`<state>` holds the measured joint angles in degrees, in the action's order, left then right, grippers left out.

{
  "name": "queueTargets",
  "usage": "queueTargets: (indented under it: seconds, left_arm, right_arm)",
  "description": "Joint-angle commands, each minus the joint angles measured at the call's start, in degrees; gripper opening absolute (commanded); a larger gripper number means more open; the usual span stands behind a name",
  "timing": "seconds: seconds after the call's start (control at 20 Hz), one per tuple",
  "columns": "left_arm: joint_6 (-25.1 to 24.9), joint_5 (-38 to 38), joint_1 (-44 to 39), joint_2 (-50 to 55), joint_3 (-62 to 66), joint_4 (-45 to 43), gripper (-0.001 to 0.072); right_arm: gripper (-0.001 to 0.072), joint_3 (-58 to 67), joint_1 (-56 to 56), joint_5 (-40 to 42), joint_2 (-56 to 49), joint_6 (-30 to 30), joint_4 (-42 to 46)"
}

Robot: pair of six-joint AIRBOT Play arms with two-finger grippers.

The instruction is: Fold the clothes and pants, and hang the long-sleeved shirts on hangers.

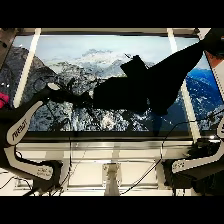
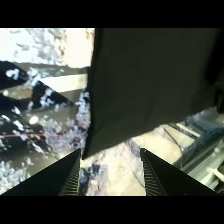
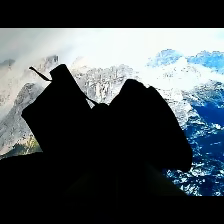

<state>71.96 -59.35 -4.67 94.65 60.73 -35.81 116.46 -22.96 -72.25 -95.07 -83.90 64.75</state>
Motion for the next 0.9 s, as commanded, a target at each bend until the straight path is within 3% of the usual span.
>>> queueTargets:
  seconds: [0.0,0.15,0.2,0.25,0.3,0.35,0.5,0.7,0.85]
  left_arm:
    - [1.5,0.7,-0.2,1.4,0.0,0.3,0.0395]
    - [1.5,0.6,-1.9,2.1,0.0,0.4,0.0391]
    - [1.5,0.7,-2.6,2.3,0.0,0.5,0.0329]
    - [1.4,0.8,-3.1,2.3,0.0,0.5,0.0205]
    - [1.4,1.1,-3.3,2.3,0.0,0.6,0.0037]
    - [0.9,1.1,-3.3,2.3,0.2,1.6,0.0004]
    - [-1.9,1.1,0.1,-0.2,1.9,7.7,0.0003]
    - [-1.9,2.2,12.2,-10.1,8.7,8.9,0.0003]
    - [-1.7,5.9,20.8,-16.6,12.3,11.7,0.0003]
  right_arm:
    - [0.0017,0.0,0.0,-0.3,0.0,0.0,-0.7]
    - [0.0017,0.0,0.0,-0.3,0.0,0.0,-0.9]
    - [0.0017,0.0,0.0,-0.3,0.0,0.0,-0.9]
    - [0.0017,0.0,0.0,-0.3,0.0,0.0,-0.9]
    - [0.0017,0.0,0.0,-0.3,0.0,0.0,-0.9]
    - [0.0017,0.0,0.0,-0.2,0.0,0.0,-0.9]
    - [0.0017,0.0,-0.6,0.8,0.0,0.1,0.7]
    - [0.0017,0.0,-3.6,5.1,0.0,-0.7,1.7]
    - [0.0018,0.0,-4.3,13.4,-0.1,-9.5,0.9]
